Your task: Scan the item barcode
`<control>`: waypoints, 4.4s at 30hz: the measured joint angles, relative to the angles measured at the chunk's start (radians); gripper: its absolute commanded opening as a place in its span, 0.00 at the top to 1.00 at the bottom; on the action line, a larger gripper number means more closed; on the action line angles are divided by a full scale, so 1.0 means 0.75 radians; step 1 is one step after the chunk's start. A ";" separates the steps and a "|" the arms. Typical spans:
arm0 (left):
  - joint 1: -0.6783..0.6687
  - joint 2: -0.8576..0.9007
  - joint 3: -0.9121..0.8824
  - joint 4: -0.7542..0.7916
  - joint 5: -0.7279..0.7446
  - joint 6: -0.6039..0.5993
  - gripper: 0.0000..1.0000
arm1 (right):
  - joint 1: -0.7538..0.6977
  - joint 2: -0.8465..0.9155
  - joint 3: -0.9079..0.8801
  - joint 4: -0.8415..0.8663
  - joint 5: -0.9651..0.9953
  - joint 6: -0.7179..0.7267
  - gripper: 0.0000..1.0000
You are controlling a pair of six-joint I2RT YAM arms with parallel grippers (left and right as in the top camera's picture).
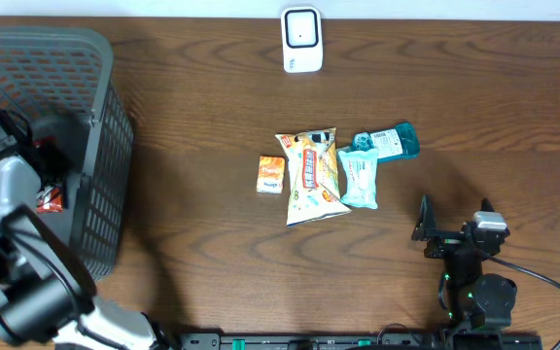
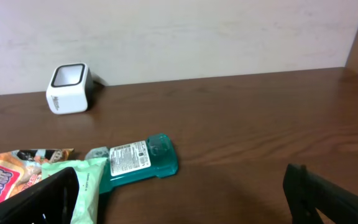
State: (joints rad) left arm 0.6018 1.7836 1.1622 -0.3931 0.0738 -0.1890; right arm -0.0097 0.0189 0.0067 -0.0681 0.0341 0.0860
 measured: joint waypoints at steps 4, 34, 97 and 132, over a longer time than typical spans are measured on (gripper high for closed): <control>-0.001 -0.233 -0.010 -0.009 0.014 -0.095 0.93 | 0.000 0.000 0.000 0.000 0.001 0.000 0.01; -0.548 -0.983 -0.009 0.321 1.082 -0.242 0.93 | -0.001 0.000 0.000 0.001 0.000 0.000 0.01; -1.669 -0.017 0.002 0.118 0.130 -0.439 0.01 | 0.000 0.000 0.000 0.000 0.000 0.000 0.01; -1.488 -0.728 0.449 0.268 -1.132 1.061 0.00 | 0.000 0.001 0.000 0.000 0.000 0.000 0.01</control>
State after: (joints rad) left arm -0.5140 1.2377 1.4986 -0.1925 -0.7753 0.6064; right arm -0.0097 0.0193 0.0067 -0.0681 0.0341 0.0860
